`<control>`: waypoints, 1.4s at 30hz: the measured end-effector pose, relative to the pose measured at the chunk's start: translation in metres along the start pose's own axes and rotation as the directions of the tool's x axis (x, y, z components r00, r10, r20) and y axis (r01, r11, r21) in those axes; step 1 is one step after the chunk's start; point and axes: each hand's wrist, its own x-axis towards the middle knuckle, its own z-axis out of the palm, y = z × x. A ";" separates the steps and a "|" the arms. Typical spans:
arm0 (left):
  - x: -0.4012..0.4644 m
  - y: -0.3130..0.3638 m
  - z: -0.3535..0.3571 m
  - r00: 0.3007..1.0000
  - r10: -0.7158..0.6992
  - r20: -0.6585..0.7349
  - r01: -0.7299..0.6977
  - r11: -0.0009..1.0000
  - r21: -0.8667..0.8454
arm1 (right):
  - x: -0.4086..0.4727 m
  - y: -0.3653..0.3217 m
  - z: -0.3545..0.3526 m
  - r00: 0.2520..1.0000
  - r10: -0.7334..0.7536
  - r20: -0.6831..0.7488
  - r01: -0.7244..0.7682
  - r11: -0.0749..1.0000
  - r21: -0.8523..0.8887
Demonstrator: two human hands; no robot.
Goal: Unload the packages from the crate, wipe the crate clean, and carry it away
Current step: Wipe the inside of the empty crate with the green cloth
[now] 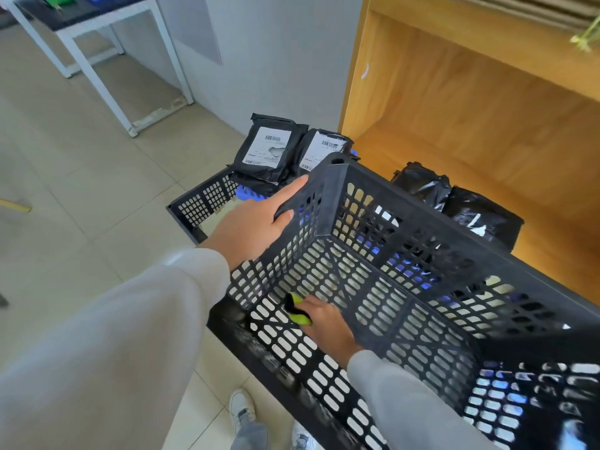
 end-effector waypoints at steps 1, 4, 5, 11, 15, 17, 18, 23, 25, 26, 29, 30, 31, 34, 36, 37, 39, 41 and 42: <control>0.000 0.000 0.000 1.000 0.002 -0.010 -0.002 1.000 0.008 | -0.003 -0.004 0.004 1.000 -0.015 0.003 0.015 1.000 0.023; 0.000 0.000 0.000 0.999 -0.010 -0.031 0.010 1.000 0.026 | -0.010 -0.010 0.015 0.998 -0.041 0.036 0.038 0.996 0.086; 0.000 0.001 -0.001 1.000 -0.016 -0.022 0.016 1.000 0.026 | -0.011 -0.012 0.019 0.996 -0.058 0.072 0.051 0.994 0.095; -0.001 0.001 -0.001 1.000 -0.016 0.012 0.016 1.000 0.000 | -0.022 -0.023 0.034 0.971 0.089 0.224 -0.155 0.943 0.296; 0.000 0.002 -0.001 1.000 -0.012 0.007 0.012 1.000 0.004 | -0.020 -0.006 0.015 0.956 0.025 0.291 -0.114 0.950 0.292; 0.000 0.001 -0.001 1.000 -0.012 0.004 0.012 1.000 0.007 | -0.016 0.004 0.001 0.954 -0.002 0.298 -0.069 0.972 0.226; 0.001 0.001 -0.001 1.000 -0.013 0.006 0.013 1.000 0.007 | -0.014 0.012 -0.006 0.954 -0.006 0.300 -0.052 0.982 0.184; 0.000 0.003 -0.002 1.000 -0.019 0.015 0.019 1.000 -0.010 | -0.012 0.035 -0.040 0.960 -0.017 0.281 0.032 0.998 -0.047; 0.000 0.003 -0.003 1.000 -0.017 0.006 0.017 1.000 -0.010 | -0.011 0.045 -0.051 0.969 0.005 0.247 0.026 0.992 -0.125; 0.000 0.002 -0.003 1.000 -0.015 0.000 0.015 1.000 -0.012 | -0.010 0.053 -0.056 0.974 0.024 0.226 0.012 0.987 -0.158; 0.001 0.001 -0.002 1.000 -0.005 -0.010 0.005 1.000 -0.006 | -0.006 0.067 -0.073 0.980 0.045 0.192 0.006 0.967 -0.256; 0.001 0.000 -0.001 1.000 -0.001 -0.010 0.001 1.000 0.002 | -0.004 0.069 -0.079 0.981 0.063 0.185 -0.005 0.955 -0.297; 0.001 0.000 -0.001 1.000 0.000 -0.012 0.000 1.000 0.008 | -0.001 0.071 -0.085 0.981 0.075 0.177 -0.011 0.941 -0.338; 0.001 0.000 -0.002 1.000 -0.005 -0.017 0.005 1.000 0.011 | 0.006 0.080 -0.098 0.989 0.094 0.114 -0.026 0.871 -0.490; 0.001 0.000 -0.002 1.000 -0.004 -0.019 0.004 1.000 0.013 | 0.010 0.087 -0.102 0.989 0.102 0.104 -0.021 0.806 -0.591; 0.001 0.001 -0.002 1.000 -0.007 -0.015 0.007 1.000 0.011 | 0.011 0.087 -0.104 0.992 0.092 0.090 -0.012 0.762 -0.648; 0.001 0.001 -0.001 1.000 -0.017 -0.010 0.017 1.000 0.001 | 0.014 0.084 -0.106 0.991 0.078 0.109 0.024 0.698 -0.715; 0.000 0.001 -0.002 1.000 -0.015 -0.005 0.015 1.000 -0.002 | 0.014 0.080 -0.109 0.994 0.080 0.079 0.003 0.679 -0.734; 0.000 0.001 -0.002 1.000 -0.015 -0.004 0.015 1.000 -0.001 | 0.014 0.078 -0.110 0.994 0.102 0.028 -0.050 0.687 -0.725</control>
